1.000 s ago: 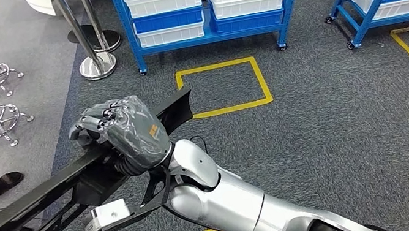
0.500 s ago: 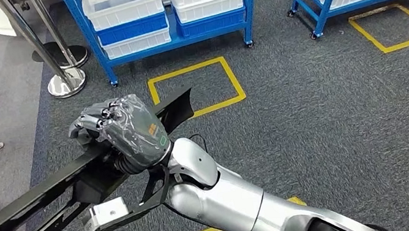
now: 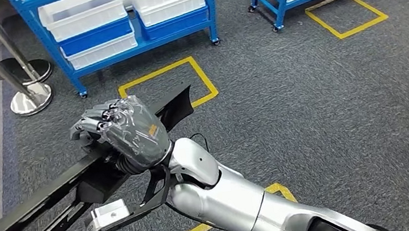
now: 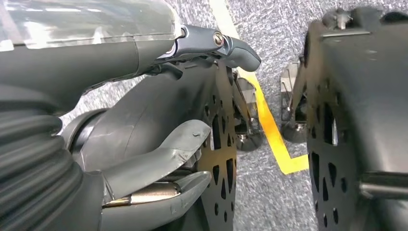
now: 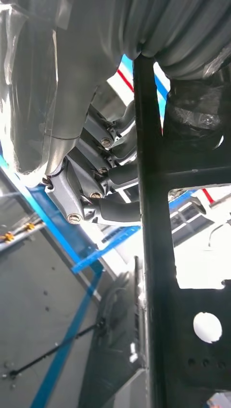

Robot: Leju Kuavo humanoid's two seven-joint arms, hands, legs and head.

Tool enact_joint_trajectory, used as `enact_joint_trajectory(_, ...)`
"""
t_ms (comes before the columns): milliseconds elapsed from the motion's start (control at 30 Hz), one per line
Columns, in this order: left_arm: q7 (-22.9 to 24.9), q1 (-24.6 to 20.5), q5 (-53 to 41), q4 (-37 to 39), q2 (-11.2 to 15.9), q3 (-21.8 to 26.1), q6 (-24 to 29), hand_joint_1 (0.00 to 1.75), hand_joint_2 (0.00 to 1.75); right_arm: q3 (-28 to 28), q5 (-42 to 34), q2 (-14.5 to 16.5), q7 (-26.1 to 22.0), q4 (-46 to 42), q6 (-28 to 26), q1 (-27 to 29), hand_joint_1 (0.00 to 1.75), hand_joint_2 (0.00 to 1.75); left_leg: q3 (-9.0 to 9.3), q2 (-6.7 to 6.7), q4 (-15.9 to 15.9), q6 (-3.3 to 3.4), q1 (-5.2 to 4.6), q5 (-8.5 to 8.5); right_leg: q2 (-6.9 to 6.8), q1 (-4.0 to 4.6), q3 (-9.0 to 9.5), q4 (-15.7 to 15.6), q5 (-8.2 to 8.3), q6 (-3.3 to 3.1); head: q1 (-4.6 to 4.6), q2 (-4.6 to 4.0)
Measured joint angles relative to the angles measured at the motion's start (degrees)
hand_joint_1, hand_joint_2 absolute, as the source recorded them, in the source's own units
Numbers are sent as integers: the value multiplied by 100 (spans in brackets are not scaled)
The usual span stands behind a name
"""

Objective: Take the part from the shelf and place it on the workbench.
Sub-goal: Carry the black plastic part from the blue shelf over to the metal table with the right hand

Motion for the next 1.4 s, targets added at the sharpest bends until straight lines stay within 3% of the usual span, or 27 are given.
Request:
enact_joint_trajectory(33,-4,1,-3,0,1,-8,4,0,175,-10,6,2,-8,-4,1,-1,175,175,-1,41,16,-30,-15,-19,-42,20,47,-101,-6,-30,-2,0)
enact_joint_trajectory(100,-23,1,-10,0,1,-22,19,0,175,-39,8,3,-19,-8,23,2,175,175,19,128,16,-89,-15,-41,71,35,40,-108,5,-100,-2,0)
enact_joint_trajectory(133,-40,-1,-9,0,2,-31,25,0,175,-62,8,3,-26,-17,44,7,175,175,26,105,38,-123,-1,-73,129,29,45,-126,16,-131,-3,0)
enact_joint_trajectory(200,-88,0,14,1,7,-44,3,0,175,-113,23,8,-48,-52,92,15,175,175,-83,-110,339,-182,31,-301,250,3,55,-158,46,-199,-4,0)
enact_joint_trajectory(267,-138,5,42,2,13,-47,-43,0,175,-156,51,19,-68,-95,141,31,175,175,-388,-352,1025,-209,48,-677,375,-2,47,-160,60,-232,-4,0)
enact_joint_trajectory(300,-153,4,48,2,14,-47,-56,0,175,-174,66,22,-73,-109,162,50,175,175,-546,-396,1371,-214,50,-811,445,2,45,-158,63,-236,-3,0)
enact_joint_trajectory(333,-167,2,52,1,15,-47,-62,0,175,-196,81,25,-77,-124,179,74,175,175,-643,-417,1583,-212,50,-849,517,8,45,-154,63,-237,-3,0)
enact_joint_trajectory(367,-175,-2,54,1,15,-47,-64,0,175,-218,93,25,-79,-139,184,96,175,175,-652,-429,1602,-202,50,-777,595,12,47,-148,64,-237,-3,0)
enact_joint_trajectory(433,-186,-3,56,1,14,-47,-70,0,175,-258,108,26,-80,-183,187,115,175,175,-391,-521,1026,-158,51,-368,758,12,53,-130,65,-234,-3,0)
enact_joint_trajectory(500,-205,4,62,3,15,-47,-76,0,175,-295,118,28,-81,-233,198,109,175,175,-90,-776,331,-111,55,-77,896,7,24,-109,80,-202,-3,0)
enact_joint_trajectory(567,-251,9,84,4,15,-47,-78,0,175,-336,135,28,-87,-274,223,111,175,175,3,-905,78,-85,43,-57,1009,-20,-34,-114,123,-129,-3,0)
enact_joint_trajectory(600,-280,10,98,4,13,-47,-83,0,175,-359,151,27,-91,-292,243,113,175,175,18,-857,34,-68,35,-48,1072,-35,-55,-132,150,-87,-4,0)
enact_joint_trajectory(633,-311,9,121,4,9,-48,-92,0,175,-385,174,23,-93,-315,257,115,175,175,28,-792,-1,-40,45,-24,1073,-39,-68,-136,157,-53,-3,0)
enact_joint_trajectory(700,-352,7,205,4,1,-60,-132,0,175,-429,231,15,-93,-370,281,97,175,175,63,-644,-91,27,63,33,854,-4,-168,62,14,-7,1,0)
enact_joint_trajectory(767,-364,5,381,4,-1,-120,-183,0,175,-454,291,4,-86,-418,313,78,175,175,75,-486,-125,68,53,52,529,15,-459,679,-328,17,6,0)
enact_joint_trajectory(800,-367,0,499,4,1,-174,-203,0,175,-467,321,-3,-81,-429,332,76,175,175,71,-403,-122,77,45,50,448,5,-634,1044,-482,29,7,0)
enact_joint_trajectory(867,-376,-22,732,4,7,-322,-225,0,175,-497,388,-19,-67,-437,355,71,175,175,63,-249,-111,77,41,41,379,-22,-797,1386,-537,51,8,0)
enact_joint_trajectory(900,-383,-39,830,4,9,-403,-228,0,175,-510,415,-25,-58,-438,357,55,175,175,61,-175,-99,70,43,30,346,-35,-711,1235,-413,59,9,0)
enact_joint_trajectory(967,-394,-71,959,4,11,-554,-232,0,175,-522,446,-26,-34,-458,357,1,175,175,61,-52,-54,38,44,-10,172,-42,-311,508,-96,58,8,0)
enact_joint_trajectory(1033,-399,-94,1008,3,16,-668,-233,0,175,-527,452,-17,-23,-486,357,-49,175,175,55,35,-2,-20,20,-62,15,-11,-30,-17,38,13,7,0)
enact_joint_trajectory(1067,-401,-103,1022,3,19,-714,-233,0,175,-531,453,-12,-20,-495,357,-64,175,175,58,73,9,-51,8,-82,4,9,0,-90,23,-18,6,0)
enact_joint_trajectory(1133,-406,-122,1050,2,21,-793,-232,0,175,-538,457,-5,-16,-500,350,-77,175,175,80,157,13,-110,7,-113,134,16,-5,-94,36,-86,3,0)
enact_joint_trajectory(1200,-424,-140,1064,1,24,-874,-224,0,175,-540,452,-3,-8,-513,318,-95,175,175,45,18,144,-172,40,-236,247,-3,-1,-112,52,-147,2,0)
enact_joint_trajectory(1267,-465,-160,1082,0,30,-978,-208,0,175,-540,420,5,27,-531,229,-152,175,175,-210,-264,690,-213,65,-556,360,-19,-1,-121,68,-194,1,0)
enact_joint_trajectory(1333,-523,-186,1128,0,37,-1097,-179,0,175,-539,377,12,85,-537,97,-231,175,175,-593,-385,1429,-219,67,-845,491,-9,-9,-115,75,-215,1,0)
enact_joint_trajectory(1367,-554,-201,1166,0,39,-1165,-162,0,175,-539,358,11,111,-537,32,-268,175,175,-709,-402,1624,-213,67,-850,562,-2,-8,-111,76,-218,1,0)
enact_joint_trajectory(1400,-579,-215,1210,0,40,-1228,-149,0,175,-540,339,11,131,-537,-18,-305,175,175,-725,-416,1604,-198,66,-742,640,2,-8,-104,77,-218,1,0)
